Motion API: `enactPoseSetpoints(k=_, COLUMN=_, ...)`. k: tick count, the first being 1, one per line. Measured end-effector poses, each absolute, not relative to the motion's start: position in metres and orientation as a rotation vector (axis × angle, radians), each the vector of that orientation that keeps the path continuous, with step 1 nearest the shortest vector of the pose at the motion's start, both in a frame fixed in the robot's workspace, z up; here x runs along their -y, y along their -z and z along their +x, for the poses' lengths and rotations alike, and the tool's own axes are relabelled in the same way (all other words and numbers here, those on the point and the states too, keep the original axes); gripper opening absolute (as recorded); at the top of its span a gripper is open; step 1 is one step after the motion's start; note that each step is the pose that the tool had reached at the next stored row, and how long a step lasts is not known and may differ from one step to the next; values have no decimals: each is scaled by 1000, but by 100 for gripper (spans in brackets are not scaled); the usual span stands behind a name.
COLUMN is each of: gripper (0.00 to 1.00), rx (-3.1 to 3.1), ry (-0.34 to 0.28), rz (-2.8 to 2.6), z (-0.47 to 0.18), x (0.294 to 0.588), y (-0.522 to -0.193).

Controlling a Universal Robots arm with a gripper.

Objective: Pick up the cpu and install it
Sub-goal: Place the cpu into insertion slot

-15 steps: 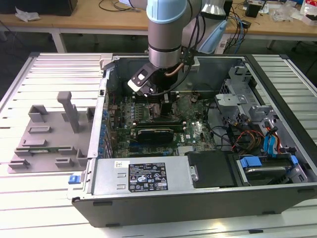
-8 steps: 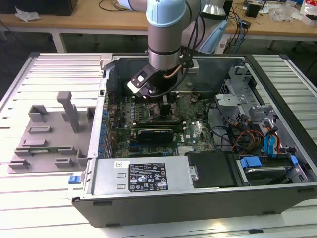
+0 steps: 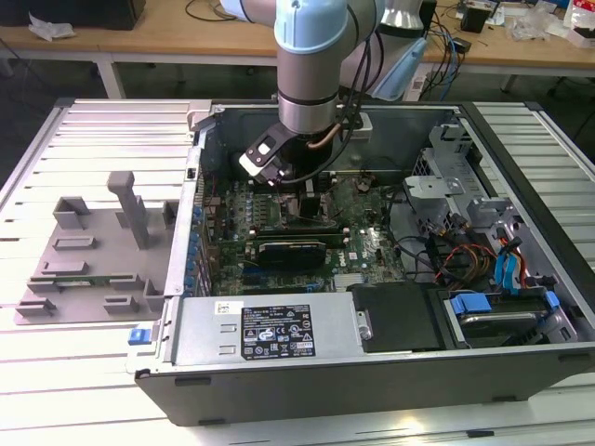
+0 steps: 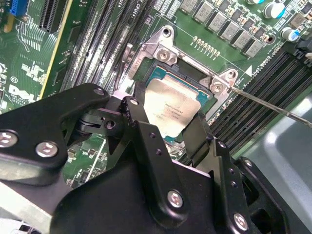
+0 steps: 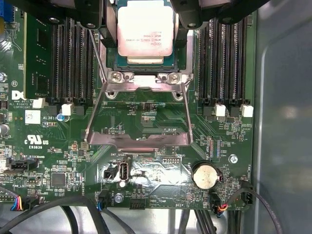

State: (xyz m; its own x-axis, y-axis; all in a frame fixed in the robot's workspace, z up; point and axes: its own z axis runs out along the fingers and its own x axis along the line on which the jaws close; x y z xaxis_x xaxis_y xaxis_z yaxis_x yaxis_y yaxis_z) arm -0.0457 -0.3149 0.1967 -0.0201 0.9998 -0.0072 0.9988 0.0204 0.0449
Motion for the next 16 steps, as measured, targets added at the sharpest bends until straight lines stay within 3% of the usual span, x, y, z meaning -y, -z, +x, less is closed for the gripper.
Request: enactPoseSetpoints(k=16, gripper=55, rx=-2215, ry=-42, rz=2175, z=-45, x=315, y=-196)
